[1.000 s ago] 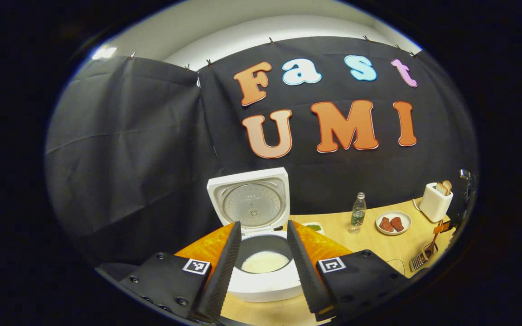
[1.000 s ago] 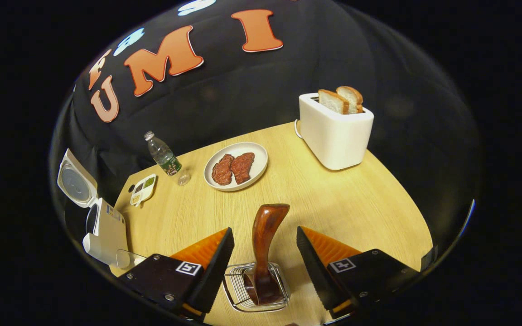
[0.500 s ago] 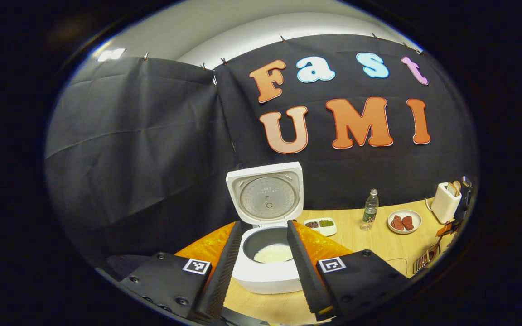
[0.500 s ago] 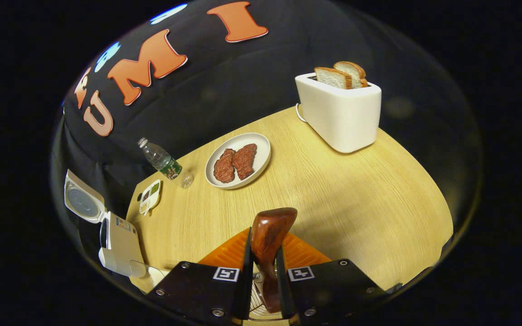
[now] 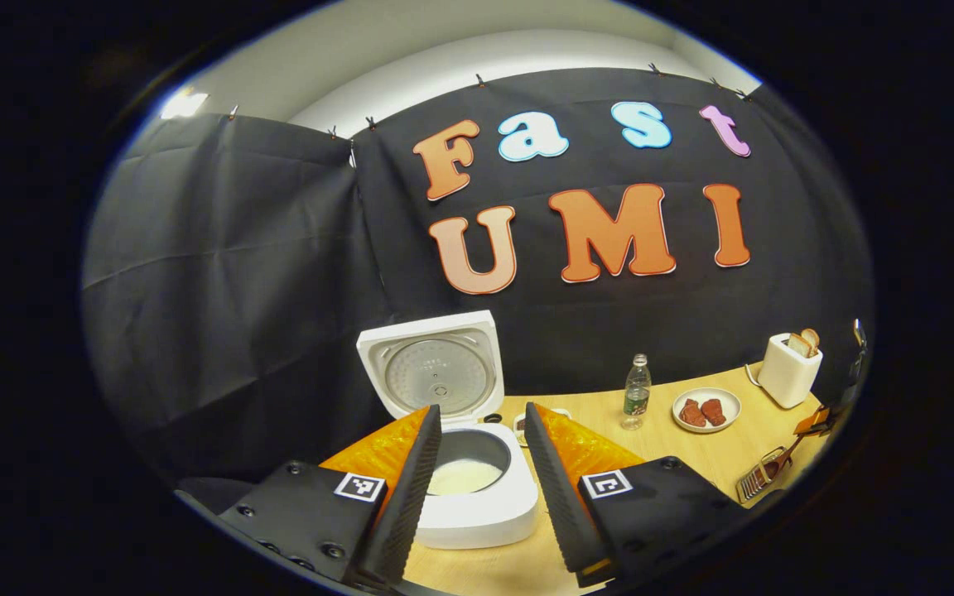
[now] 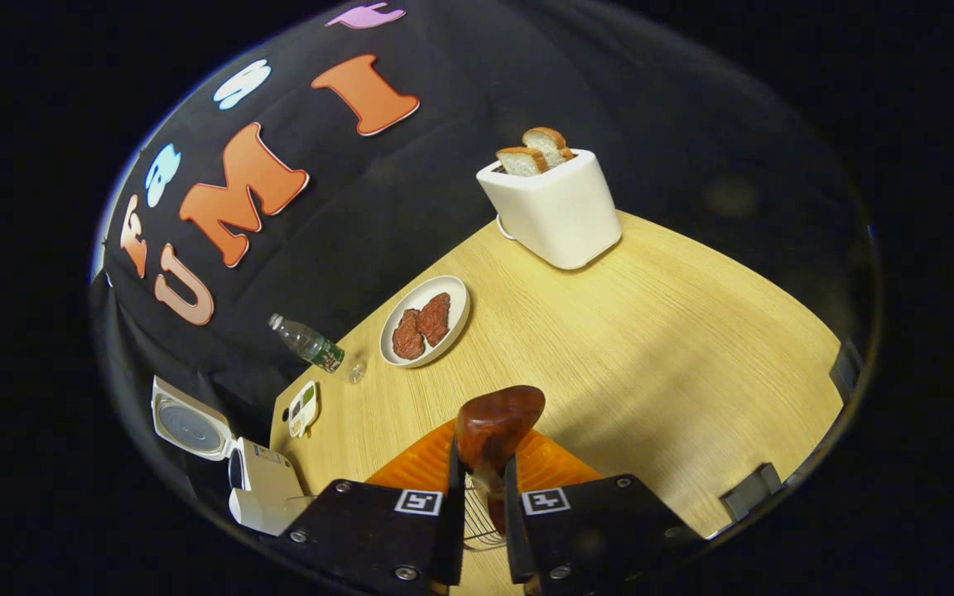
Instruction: Close the left gripper, press the button to open the rice cooker; take a wooden spoon from the chopstick holder with the right hand, scoop a spoonful of rice and pour it into the rice cooker, then put the wooden spoon back into the chopstick holder.
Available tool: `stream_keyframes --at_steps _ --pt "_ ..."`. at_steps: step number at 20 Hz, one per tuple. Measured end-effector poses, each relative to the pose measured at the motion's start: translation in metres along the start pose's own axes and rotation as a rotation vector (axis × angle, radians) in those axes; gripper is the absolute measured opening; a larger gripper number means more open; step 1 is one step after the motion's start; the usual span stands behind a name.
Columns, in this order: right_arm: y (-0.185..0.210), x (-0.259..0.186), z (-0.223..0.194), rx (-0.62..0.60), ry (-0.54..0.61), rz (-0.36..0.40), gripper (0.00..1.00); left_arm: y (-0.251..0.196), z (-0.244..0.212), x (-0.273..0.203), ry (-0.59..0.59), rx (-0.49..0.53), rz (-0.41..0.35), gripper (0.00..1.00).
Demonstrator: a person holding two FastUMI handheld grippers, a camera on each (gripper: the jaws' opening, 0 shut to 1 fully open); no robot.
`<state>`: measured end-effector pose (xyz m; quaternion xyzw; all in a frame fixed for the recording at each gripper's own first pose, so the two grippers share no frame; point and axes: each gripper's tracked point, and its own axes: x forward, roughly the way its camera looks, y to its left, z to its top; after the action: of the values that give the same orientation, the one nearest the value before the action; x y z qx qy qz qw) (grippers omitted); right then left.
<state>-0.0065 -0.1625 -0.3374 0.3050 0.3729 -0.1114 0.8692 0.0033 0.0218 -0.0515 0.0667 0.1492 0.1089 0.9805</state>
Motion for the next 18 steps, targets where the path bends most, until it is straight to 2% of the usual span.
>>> stream_keyframes --at_steps 3,5,6,7,8,12,13,15,18 --pt "0.002 -0.012 -0.007 -0.029 -0.009 -0.033 0.17 -0.001 0.001 0.006 -0.011 0.001 -0.034 0.72" --pt "0.01 -0.019 0.004 -0.058 -0.054 -0.048 0.17 0.004 -0.001 0.008 -0.018 -0.012 -0.058 0.72" --pt "0.018 -0.024 0.013 -0.058 -0.087 -0.044 0.16 0.011 -0.002 0.009 -0.015 -0.026 -0.064 0.72" --pt "0.027 -0.031 0.019 -0.059 -0.116 -0.038 0.16 0.019 -0.004 0.011 -0.012 -0.041 -0.066 0.77" --pt "0.037 -0.04 0.025 -0.064 -0.141 -0.032 0.16 0.029 -0.004 0.012 -0.015 -0.052 -0.063 0.72" --pt "0.076 -0.081 0.04 -0.15 -0.223 -0.004 0.15 0.063 -0.01 0.022 -0.015 -0.094 -0.045 0.73" --pt "0.091 -0.092 0.042 -0.164 -0.244 0.015 0.15 0.07 -0.014 0.026 -0.007 -0.101 -0.042 0.81" --pt "0.119 -0.109 0.036 -0.19 -0.256 0.06 0.15 0.081 -0.023 0.03 0.004 -0.11 -0.047 0.9" --pt "0.161 -0.115 0.008 -0.22 -0.233 0.117 0.15 0.096 -0.036 0.036 0.02 -0.107 -0.052 0.92"
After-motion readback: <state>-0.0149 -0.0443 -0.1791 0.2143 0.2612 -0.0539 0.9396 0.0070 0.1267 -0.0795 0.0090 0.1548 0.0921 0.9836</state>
